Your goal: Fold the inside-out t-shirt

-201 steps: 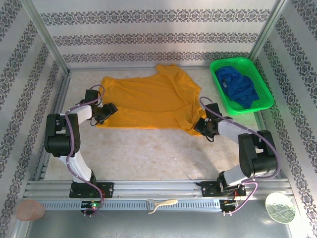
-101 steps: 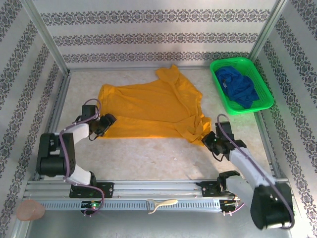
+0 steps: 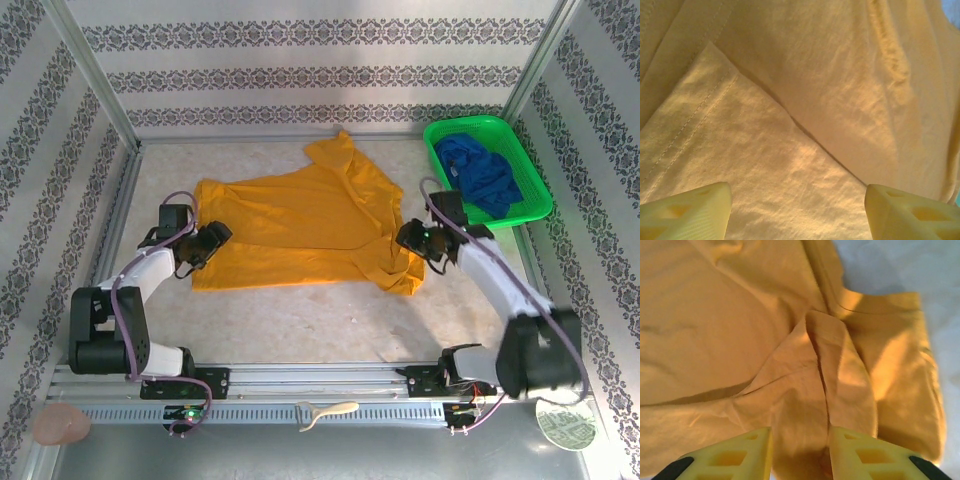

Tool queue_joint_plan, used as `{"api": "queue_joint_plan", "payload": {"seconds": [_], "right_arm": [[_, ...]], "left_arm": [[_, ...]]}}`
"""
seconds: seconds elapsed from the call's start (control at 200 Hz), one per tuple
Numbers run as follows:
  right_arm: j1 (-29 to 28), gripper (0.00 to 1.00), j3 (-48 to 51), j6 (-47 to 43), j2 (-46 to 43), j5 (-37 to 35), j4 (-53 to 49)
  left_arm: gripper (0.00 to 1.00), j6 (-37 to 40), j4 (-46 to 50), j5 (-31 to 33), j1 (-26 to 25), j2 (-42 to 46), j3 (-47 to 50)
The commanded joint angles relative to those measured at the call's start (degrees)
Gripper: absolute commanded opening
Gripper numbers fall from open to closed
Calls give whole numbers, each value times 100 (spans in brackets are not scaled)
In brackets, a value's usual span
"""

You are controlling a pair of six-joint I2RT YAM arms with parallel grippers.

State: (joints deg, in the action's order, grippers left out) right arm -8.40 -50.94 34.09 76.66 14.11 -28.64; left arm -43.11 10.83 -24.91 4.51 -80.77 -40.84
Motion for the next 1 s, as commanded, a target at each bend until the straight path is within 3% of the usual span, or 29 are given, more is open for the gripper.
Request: {"api": "queue_joint_plan", "payload": {"seconds": [0.0, 0.24, 0.57, 0.789, 0.884, 0.994], "right_arm": [[-170, 35, -497, -661, 748, 296, 89], [-329, 30, -1132, -791, 1945, -7, 88], [-337, 31, -1202, -756, 2384, -563, -1], [-335, 32, -1370, -875, 2644, -487, 69], [-336, 24, -1521, -955, 2781, -403, 55], [-321, 0, -1646, -1039, 2821, -331, -42]], "left_arm": [[70, 131, -51, -93, 34, -295, 106], [70, 234, -320, -128, 38, -933, 112], [70, 269, -425, -177, 37, -1149, 94], [70, 304, -441, -182, 32, -1212, 76], [70, 324, -457, -199, 35, -1263, 75], [70, 304, -485, -203, 39, -1314, 85]]}}
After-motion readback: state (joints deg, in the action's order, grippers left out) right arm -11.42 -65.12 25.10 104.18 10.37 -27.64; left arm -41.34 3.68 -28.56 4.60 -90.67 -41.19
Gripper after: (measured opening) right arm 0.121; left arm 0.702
